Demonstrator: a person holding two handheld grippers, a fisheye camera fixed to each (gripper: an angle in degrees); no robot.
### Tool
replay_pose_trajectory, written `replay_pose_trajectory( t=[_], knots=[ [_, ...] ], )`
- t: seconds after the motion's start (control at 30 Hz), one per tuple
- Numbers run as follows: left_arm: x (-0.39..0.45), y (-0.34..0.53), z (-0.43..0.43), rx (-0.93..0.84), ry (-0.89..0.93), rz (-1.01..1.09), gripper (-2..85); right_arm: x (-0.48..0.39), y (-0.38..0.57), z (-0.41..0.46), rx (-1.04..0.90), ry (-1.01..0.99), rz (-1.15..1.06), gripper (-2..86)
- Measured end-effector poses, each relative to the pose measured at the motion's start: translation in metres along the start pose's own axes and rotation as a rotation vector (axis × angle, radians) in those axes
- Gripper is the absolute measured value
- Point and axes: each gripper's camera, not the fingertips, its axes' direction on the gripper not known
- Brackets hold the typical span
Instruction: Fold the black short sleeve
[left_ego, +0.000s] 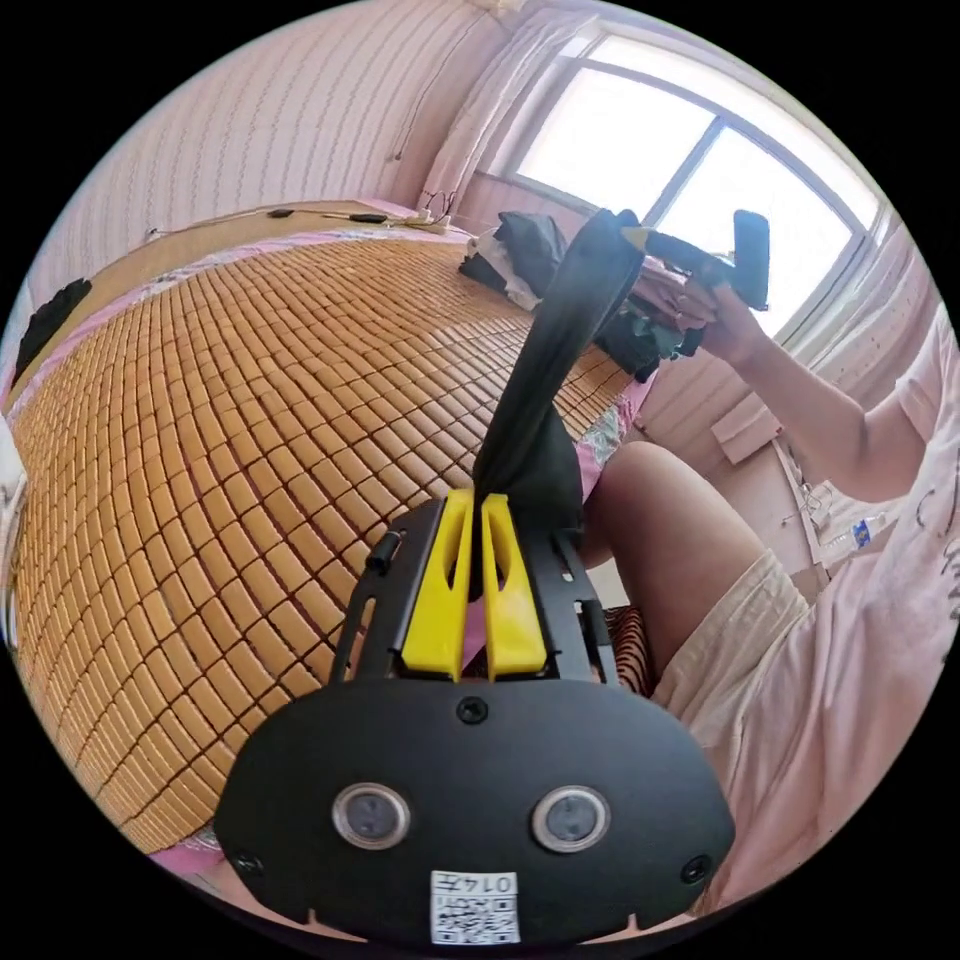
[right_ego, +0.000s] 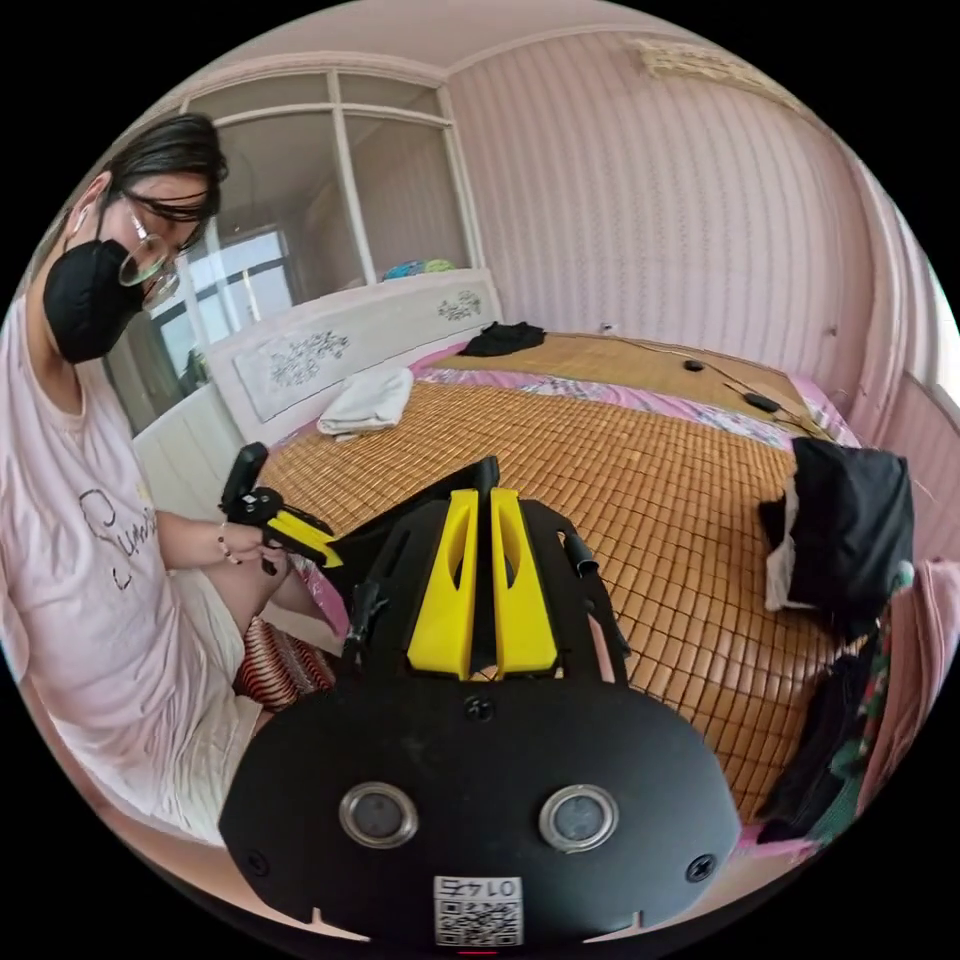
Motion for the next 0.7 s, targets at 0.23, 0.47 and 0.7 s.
replay_pose_trajectory(
  t=[0.23, 0.47, 0.7],
  knots=[
    [0.070, -0.070, -0.067, 0.080, -0.014, 0.279, -1.0, 0.039, -0.007, -0.067, 0.209, 0.121, 0.127, 1.1],
    [0.103, -0.188, -0.075, 0.121, -0.033, 0.472, -1.0, 0.130, -0.072, -0.136, 0.267, 0.277, 0.070, 1.1],
    [0.158, -0.337, -0.030, 0.200, -0.066, 0.614, -1.0, 0.274, -0.141, -0.162, 0.247, 0.418, 0.110, 1.1]
  ],
)
